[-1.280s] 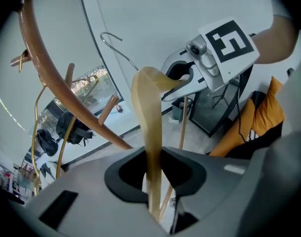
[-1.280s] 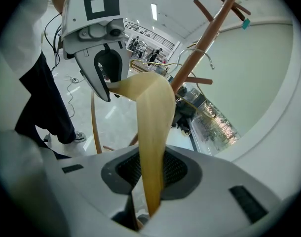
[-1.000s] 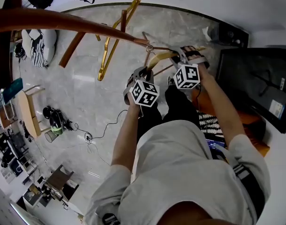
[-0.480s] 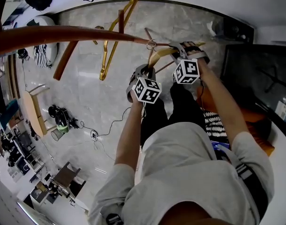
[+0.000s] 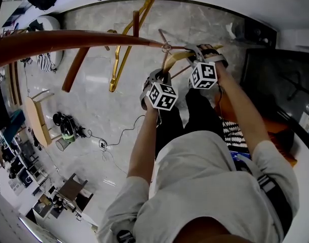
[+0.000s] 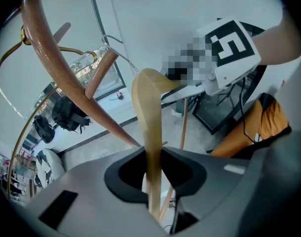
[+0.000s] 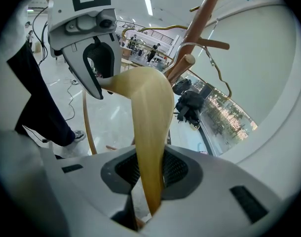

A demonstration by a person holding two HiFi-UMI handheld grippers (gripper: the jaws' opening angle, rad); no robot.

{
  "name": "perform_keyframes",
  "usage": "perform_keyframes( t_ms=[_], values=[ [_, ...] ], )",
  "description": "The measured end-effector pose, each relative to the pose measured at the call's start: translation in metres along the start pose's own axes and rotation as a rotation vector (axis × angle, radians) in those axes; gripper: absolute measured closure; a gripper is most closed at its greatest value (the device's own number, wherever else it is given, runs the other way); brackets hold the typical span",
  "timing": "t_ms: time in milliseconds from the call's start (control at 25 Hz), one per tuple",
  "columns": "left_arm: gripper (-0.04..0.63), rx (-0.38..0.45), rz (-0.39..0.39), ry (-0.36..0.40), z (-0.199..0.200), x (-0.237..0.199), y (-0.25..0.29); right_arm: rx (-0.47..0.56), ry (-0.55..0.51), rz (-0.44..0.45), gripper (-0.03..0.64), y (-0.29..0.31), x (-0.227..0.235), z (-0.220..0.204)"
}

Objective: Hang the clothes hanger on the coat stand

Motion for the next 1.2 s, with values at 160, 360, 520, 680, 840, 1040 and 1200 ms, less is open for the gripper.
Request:
perform_keyframes(
  t_ms=[160,360,520,680,840,1040,1200],
  values=[
    [0.508,-0.005,-0.004,-0.013,-0.002,-0.005,0.005,-0.007,-0.010,0.009,0.540,0.009,0.003,0.002],
    [0.508,-0.018,-0.001,-0.020,-0.003,-0.013,0.009,-0.010,-0.016,0.023,0.541,0.020,0.007,0.005],
    [0.508,-0.025,0.000,-0.031,-0.006,-0.018,0.014,-0.014,-0.021,0.031,0.541,0.029,0.009,0.008],
    [0.508,-0.036,-0.004,-0.042,-0.012,-0.024,0.018,-0.009,-0.035,0.033,0.541,0.039,0.008,0.012],
    [0.508,-0.042,-0.005,-0.052,-0.015,-0.027,0.021,-0.012,-0.039,0.040,0.541,0.046,0.008,0.013],
    [0.508,-0.047,-0.005,-0.070,-0.022,-0.033,0.025,-0.014,-0.050,0.047,0.541,0.057,0.007,0.018],
    [0.508,-0.059,-0.001,-0.070,-0.028,-0.037,0.032,-0.019,-0.050,0.047,0.541,0.068,0.003,0.019]
  ],
)
Point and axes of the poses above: the fingertips, and each gripper's own axes: y forward along the fingers, x to its right, z out of its top, the point moved 9 cm from there along -y, backward along the fingers, and after that the axes turned 11 degrees about y, right-handed, at the moved point
